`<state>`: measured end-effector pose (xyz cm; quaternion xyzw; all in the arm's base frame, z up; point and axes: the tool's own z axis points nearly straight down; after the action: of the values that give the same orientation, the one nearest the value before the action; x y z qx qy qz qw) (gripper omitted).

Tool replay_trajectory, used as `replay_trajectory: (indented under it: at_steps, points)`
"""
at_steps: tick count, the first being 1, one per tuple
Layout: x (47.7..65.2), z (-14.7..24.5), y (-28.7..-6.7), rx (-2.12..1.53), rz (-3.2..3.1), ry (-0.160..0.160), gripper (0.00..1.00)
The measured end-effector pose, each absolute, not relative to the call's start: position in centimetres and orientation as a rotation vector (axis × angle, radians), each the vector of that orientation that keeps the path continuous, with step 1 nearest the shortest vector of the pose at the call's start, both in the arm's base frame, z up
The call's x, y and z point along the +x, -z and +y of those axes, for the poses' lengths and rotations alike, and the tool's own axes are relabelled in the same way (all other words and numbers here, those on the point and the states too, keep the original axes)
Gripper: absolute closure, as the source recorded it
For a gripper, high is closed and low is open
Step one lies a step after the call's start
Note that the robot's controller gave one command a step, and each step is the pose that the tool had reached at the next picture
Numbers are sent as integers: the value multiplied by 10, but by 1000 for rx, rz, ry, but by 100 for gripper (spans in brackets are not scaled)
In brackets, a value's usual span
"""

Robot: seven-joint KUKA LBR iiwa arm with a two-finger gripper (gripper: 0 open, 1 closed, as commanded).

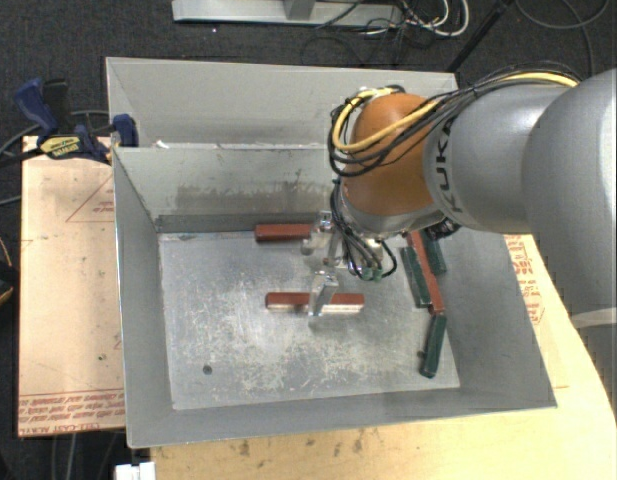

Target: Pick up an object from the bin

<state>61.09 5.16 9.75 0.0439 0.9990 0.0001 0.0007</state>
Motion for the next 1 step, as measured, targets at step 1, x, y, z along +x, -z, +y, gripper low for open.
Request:
replay_trajectory:
  at_steps: [1]
  points:
    - [607,43,-80,56,3122,-11,100]
